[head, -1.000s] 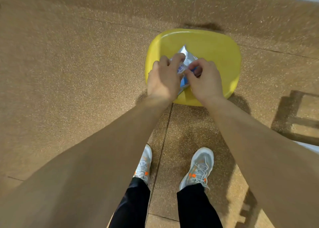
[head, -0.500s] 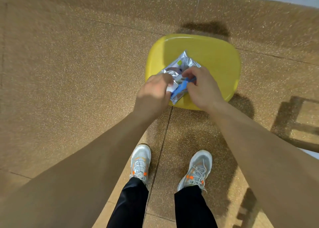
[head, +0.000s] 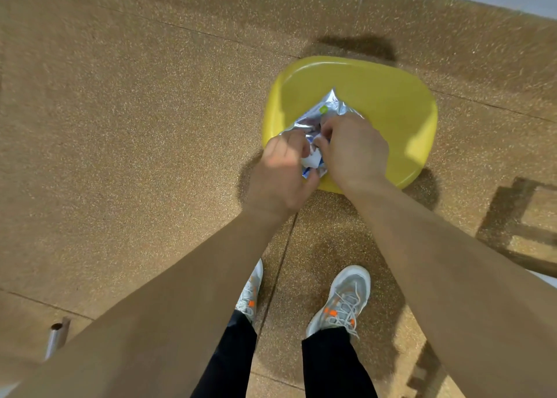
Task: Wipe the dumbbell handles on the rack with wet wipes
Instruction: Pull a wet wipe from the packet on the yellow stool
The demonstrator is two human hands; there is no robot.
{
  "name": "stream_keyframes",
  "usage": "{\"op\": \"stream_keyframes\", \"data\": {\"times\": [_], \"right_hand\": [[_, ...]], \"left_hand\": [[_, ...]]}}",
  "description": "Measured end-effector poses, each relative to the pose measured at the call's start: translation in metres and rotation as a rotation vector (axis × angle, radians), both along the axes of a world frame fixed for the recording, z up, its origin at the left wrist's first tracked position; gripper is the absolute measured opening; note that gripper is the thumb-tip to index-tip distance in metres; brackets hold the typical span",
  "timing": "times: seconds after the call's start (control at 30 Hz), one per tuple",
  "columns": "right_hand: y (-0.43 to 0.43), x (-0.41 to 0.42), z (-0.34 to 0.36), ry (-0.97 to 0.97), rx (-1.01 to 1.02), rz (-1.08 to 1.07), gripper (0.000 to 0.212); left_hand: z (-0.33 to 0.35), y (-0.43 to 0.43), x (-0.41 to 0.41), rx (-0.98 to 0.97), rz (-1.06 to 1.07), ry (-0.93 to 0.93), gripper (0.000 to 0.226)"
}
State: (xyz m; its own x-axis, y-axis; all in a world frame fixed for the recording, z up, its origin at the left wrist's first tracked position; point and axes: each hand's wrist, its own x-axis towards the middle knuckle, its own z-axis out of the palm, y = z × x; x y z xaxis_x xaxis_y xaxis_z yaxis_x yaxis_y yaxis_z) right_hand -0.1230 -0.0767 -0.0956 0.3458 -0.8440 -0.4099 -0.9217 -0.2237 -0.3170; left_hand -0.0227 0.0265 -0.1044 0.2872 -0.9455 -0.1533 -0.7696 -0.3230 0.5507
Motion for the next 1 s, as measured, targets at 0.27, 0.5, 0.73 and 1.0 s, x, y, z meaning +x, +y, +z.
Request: {"op": "stream_keyframes", "data": {"times": [0.27, 0.5, 0.73, 1.0], "right_hand": [[0.001, 0.011, 0.007, 0.019, 0.056, 0.010, 0.018], [-0.006, 0.005, 0.004, 0.056, 0.143, 0.165, 0.022], [-0.005, -0.010, 0.012, -0.196, 0.198, 0.096, 0.004], [-0.009, -0.014, 0.013, -0.133, 0.102, 0.084, 0.012]], "left_hand": [[0.008, -0.003, -0.009, 0.011, 0.173, 0.073, 0.042], [0.004, 0.000, -0.011, -0.005, 0.234, 0.098, 0.070], [0.002, -0.002, -0.013, -0.053, 0.220, 0.008, 0.068], [-0.007, -0.001, -0.008, -0.015, 0.209, -0.019, 0.071]]}}
